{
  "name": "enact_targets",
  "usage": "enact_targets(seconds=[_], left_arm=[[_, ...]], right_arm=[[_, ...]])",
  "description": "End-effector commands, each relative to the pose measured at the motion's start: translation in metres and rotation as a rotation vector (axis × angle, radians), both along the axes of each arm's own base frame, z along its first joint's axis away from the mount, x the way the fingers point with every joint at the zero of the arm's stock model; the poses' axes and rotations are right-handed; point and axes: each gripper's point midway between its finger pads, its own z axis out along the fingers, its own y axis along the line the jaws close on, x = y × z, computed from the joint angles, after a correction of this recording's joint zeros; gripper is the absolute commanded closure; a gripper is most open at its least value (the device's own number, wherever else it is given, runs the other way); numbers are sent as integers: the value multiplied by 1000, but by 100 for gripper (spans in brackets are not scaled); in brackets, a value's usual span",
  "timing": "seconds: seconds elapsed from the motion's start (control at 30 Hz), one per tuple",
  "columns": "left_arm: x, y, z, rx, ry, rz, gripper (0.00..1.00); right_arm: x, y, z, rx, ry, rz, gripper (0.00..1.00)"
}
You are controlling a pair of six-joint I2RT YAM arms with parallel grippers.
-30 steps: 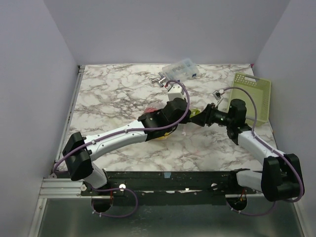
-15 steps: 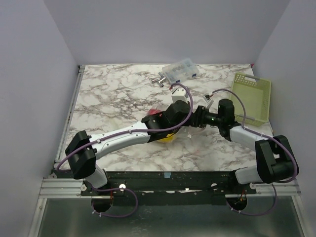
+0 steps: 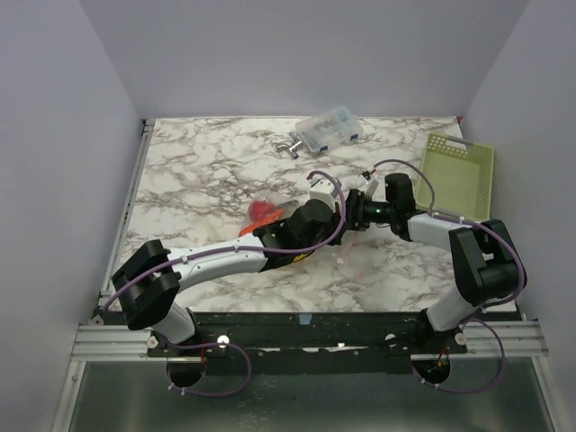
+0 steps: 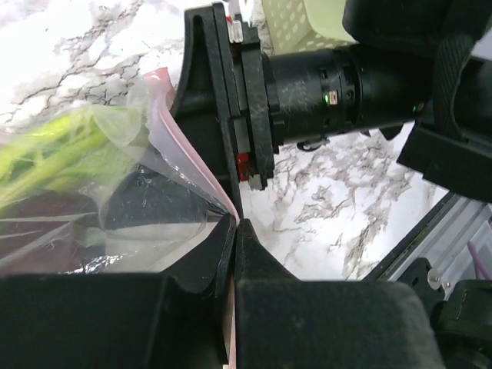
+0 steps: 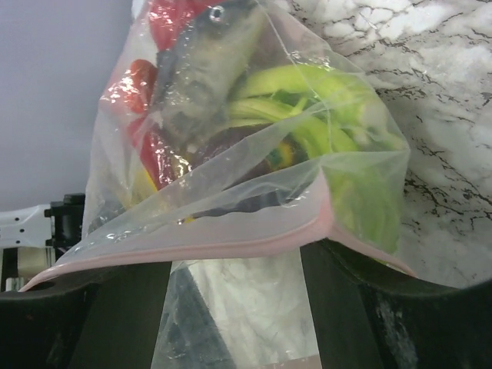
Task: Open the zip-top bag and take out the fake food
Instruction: Place the zipper food storage bag at the center of the board.
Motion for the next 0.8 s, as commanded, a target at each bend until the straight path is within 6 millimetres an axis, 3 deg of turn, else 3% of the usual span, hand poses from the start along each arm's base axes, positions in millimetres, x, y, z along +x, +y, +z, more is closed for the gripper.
enact_targets(seconds=[0.0, 0.23, 0.47, 0.5, 0.53, 0.6, 0.77], left_arm=[[-14, -10, 21, -120, -64, -111, 100], [-28, -13, -2, -153, -65, -200, 100], [-30, -9, -9, -138, -66, -224, 99], [-30, -7, -10, -128, -62, -228, 88], [-30, -5, -7, -125, -64, -227, 67], [-35, 1, -2, -114, -57, -252, 43], [-49, 27, 14, -102, -90, -312, 23]], right_arm=[[2, 5, -14, -43, 35, 34, 30], [-2, 20, -15, -11, 68, 125, 28], [-3, 22, -17, -4, 69, 139, 27], [-4, 22, -17, -3, 70, 140, 27], [-4, 23, -18, -3, 69, 141, 27], [-4, 23, -18, -1, 68, 144, 27], [-4, 24, -16, 6, 65, 151, 27]])
